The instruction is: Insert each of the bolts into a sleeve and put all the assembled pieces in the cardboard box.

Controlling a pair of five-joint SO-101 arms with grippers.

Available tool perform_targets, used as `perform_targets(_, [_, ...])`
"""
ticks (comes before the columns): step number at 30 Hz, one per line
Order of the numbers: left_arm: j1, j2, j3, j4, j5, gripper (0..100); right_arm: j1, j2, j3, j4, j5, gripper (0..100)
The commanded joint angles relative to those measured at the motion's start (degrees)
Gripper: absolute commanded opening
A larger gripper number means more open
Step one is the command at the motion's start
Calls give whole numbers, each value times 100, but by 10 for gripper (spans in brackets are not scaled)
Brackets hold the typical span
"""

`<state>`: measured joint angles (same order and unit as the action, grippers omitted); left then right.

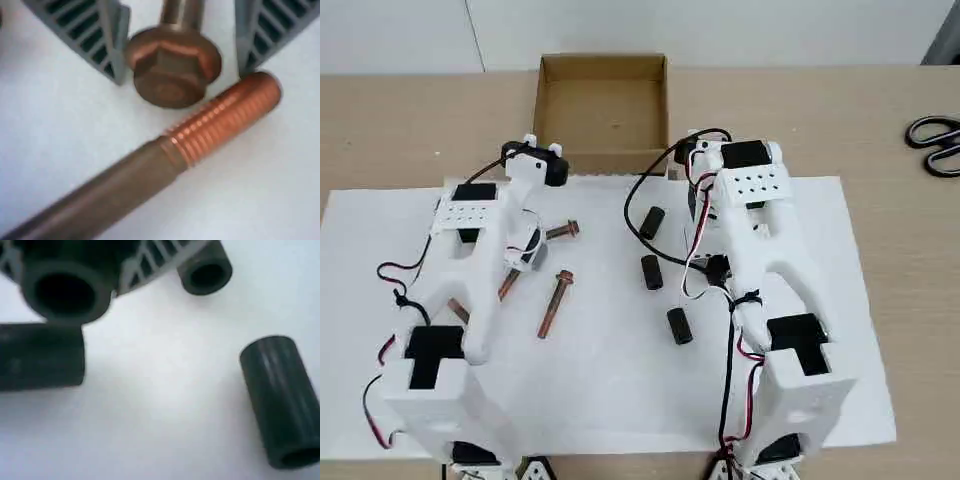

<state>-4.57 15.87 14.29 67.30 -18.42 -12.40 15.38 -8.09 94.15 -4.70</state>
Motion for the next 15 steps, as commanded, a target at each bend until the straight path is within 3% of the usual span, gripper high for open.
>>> perform_targets(1, [-26,202,-101,-53,-9,96,13,-321,-246,48,62,3])
perform_targets(6, [167,193,-207,273,-18,4,4,-374,-246,92,62,3])
perform_targets(10, [325,114,-453,668,9,6,-4,-391,-273,259,62,3])
perform_targets(15, [466,-1090,-532,1073,26,6,-4,-840,-246,365,53,3])
